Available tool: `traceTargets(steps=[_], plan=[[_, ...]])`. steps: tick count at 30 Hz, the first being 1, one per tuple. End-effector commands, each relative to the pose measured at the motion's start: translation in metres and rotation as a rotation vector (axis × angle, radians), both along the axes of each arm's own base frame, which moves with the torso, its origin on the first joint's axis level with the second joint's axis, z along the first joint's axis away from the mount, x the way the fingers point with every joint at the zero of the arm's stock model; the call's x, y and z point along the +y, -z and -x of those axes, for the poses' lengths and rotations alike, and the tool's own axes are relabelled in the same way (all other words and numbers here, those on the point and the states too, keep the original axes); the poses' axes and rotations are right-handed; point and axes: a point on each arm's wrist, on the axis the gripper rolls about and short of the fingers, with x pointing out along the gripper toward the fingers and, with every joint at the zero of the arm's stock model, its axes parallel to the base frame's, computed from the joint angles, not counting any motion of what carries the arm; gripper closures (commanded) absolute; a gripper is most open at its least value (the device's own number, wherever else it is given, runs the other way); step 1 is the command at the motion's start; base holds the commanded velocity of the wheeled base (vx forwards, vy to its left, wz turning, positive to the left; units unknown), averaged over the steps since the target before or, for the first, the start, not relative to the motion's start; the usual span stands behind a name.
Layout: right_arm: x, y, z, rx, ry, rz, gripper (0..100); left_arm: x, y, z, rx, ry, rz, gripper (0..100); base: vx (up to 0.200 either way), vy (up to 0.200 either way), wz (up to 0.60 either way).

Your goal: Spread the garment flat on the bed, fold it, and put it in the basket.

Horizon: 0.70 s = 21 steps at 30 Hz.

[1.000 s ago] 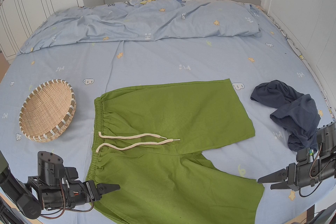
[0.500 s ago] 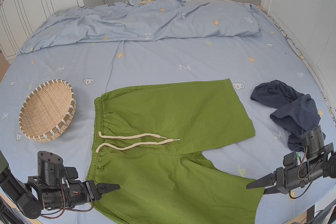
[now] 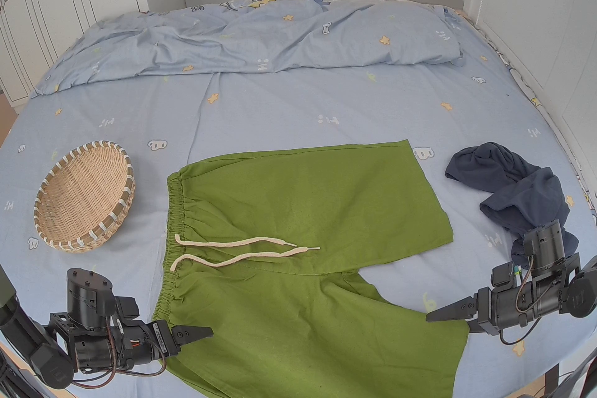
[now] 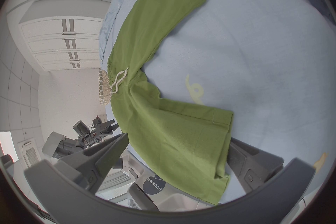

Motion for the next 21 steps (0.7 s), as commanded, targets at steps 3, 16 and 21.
traceTargets(steps=[3,16,21], plan=[[0.003,0.008,-0.007,0.050,0.022,-0.013,0,0.001,0.003,0.004,0.023,0.000,-0.007,0,0.000,0.000,0.00],[-0.006,-0.019,-0.033,-0.158,0.173,-0.153,0,0.000,0.015,0.001,0.081,0.005,-0.034,0,0.000,0.000,0.00],[-0.009,-0.021,-0.032,-0.189,0.185,-0.154,0,0.001,0.015,0.001,0.083,0.002,-0.034,0,0.000,0.000,0.00]])
